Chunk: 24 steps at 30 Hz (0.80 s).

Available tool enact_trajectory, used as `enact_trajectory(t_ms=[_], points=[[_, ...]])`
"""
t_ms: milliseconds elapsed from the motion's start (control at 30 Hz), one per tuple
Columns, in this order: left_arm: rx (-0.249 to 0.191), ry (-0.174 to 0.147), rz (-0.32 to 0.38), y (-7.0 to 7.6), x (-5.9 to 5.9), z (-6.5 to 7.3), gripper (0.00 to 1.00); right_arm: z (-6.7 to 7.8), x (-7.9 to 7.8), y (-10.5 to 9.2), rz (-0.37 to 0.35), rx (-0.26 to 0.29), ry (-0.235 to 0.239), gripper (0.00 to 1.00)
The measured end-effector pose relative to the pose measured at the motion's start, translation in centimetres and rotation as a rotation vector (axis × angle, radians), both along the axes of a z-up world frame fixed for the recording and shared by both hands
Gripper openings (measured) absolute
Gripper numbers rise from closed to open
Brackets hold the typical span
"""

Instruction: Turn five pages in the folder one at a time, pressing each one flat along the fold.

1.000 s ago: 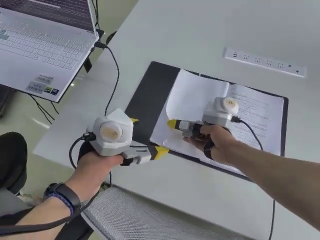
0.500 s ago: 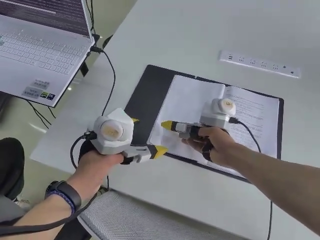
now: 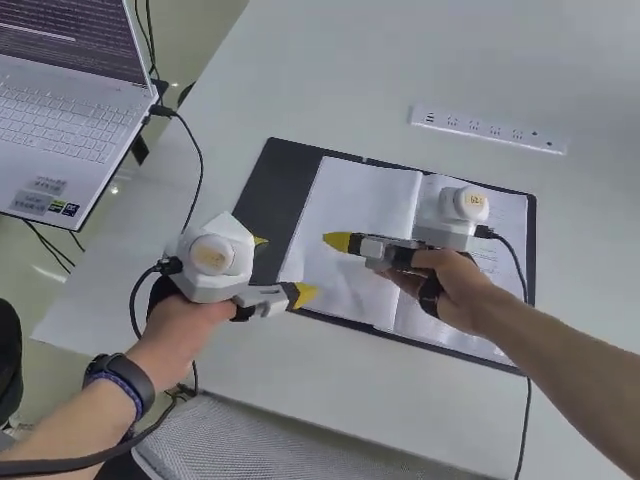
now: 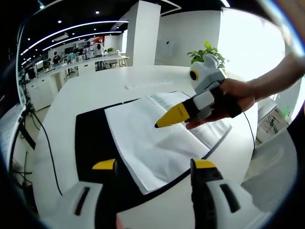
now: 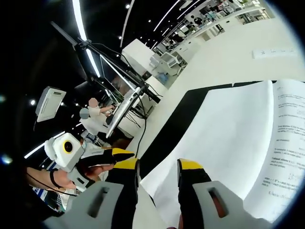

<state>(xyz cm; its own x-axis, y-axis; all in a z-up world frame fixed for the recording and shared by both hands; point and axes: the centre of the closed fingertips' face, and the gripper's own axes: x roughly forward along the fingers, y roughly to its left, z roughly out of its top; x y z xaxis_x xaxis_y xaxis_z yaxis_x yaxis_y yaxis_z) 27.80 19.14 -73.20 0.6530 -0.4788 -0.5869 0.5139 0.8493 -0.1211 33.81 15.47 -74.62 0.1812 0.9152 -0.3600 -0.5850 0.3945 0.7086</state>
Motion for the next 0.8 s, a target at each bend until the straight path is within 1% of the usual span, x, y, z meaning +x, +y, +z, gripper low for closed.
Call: enact_trajectory(t_ms=[67, 100, 167, 267, 367, 433, 533, 700, 800], points=[[0.010, 0.001, -0.013, -0.3, 0.1, -0.2, 0.60, 0.5, -0.4, -0.6, 0.006, -0.011, -0.017, 0.31], [0.012, 0.003, -0.019, -0.4, 0.2, -0.3, 0.58, 0.8, -0.6, -1.0, 0.009, -0.019, -0.033, 0.31], [0.015, 0.007, -0.030, -0.6, 0.5, -0.8, 0.57, 1.4, -0.8, -1.6, 0.002, -0.022, -0.046, 0.31], [0.021, 0.013, -0.046, -1.0, 0.7, -1.4, 0.54, 2.3, -0.7, -2.4, -0.015, -0.022, -0.065, 0.32], [0.019, 0.021, -0.057, -1.5, 1.1, -2.3, 0.51, 3.2, -0.5, -3.2, -0.037, -0.016, -0.080, 0.32], [0.027, 0.029, -0.063, -1.6, 1.2, -3.0, 0.48, 3.5, -0.3, -3.6, -0.046, -0.016, -0.089, 0.32], [0.032, 0.034, -0.073, -1.8, 1.4, -3.7, 0.42, 3.7, 0.0, -4.4, -0.061, -0.018, -0.096, 0.31], [0.044, 0.063, -0.068, -1.8, 1.5, -5.4, 0.36, 3.8, 0.0, -5.2, -0.073, -0.019, -0.102, 0.30], [0.048, 0.061, -0.060, -1.6, 1.4, -6.0, 0.29, 3.6, 0.2, -5.5, -0.074, -0.021, -0.106, 0.29]])
